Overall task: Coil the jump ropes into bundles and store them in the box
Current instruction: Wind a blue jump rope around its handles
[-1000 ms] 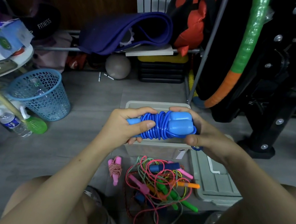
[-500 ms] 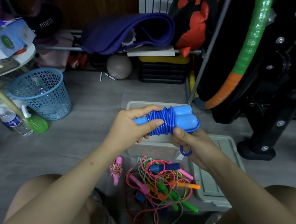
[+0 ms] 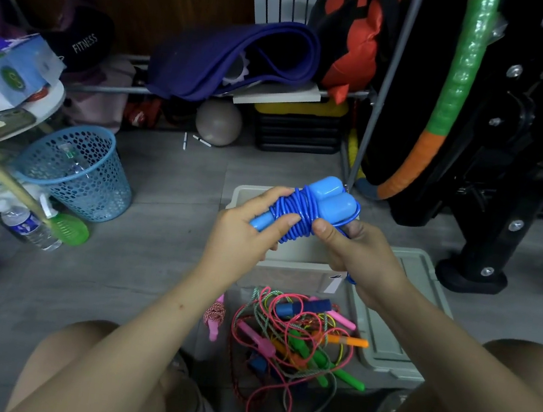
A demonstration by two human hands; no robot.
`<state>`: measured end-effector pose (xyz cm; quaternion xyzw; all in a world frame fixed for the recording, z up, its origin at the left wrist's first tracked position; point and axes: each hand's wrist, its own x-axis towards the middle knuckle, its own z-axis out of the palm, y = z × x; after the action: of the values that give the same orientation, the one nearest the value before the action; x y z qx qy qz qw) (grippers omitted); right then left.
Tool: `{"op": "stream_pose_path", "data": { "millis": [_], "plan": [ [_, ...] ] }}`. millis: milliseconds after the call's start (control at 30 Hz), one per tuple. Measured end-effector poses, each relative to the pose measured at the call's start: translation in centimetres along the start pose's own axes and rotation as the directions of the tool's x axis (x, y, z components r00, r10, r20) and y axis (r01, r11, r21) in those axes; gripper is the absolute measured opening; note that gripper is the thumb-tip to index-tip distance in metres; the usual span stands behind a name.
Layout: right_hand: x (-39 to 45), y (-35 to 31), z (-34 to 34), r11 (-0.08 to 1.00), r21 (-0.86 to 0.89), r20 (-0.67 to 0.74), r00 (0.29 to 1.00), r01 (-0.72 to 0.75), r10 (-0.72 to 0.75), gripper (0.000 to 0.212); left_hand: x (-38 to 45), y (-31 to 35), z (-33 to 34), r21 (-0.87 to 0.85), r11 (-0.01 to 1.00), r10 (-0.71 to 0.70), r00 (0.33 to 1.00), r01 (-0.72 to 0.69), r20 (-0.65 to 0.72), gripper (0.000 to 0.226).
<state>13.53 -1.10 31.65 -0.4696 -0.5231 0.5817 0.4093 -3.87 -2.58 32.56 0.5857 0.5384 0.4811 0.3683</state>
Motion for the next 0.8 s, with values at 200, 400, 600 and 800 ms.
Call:
{"op": "stream_pose_path", "data": {
  "millis": [200,400,600,800],
  "plan": [
    [0.5,0.0,-0.9,1.000,-0.017,0.019,1.000,0.018,-0.017,0.043,0.9,0.0,-0.3,-0.152,0.917,-0.296,0.883,0.369,0.364,0.045],
    [0.6,-0.5,-0.3,0.989,-0.142,0.120,0.992,0.047,-0.030,0.041,1.3,-0.3,-0.6,-0.265,0.829,-0.309,0.799,0.492,0.516,0.049],
    [0.4,-0.2,0.8,0.962,-0.257,-0.012,0.994,0.098,-0.104,0.012,1.0,-1.4,1.0,-0.276,0.892,-0.277,0.916,0.358,0.291,0.029],
    [0.9,0.3,1.9,0.917,-0.397,-0.248,0.957,0.039,-0.148,0.023,0.3,-1.5,2.7,-0.315,0.897,-0.297,0.950,0.312,0.097,0.012]
  ]
}}
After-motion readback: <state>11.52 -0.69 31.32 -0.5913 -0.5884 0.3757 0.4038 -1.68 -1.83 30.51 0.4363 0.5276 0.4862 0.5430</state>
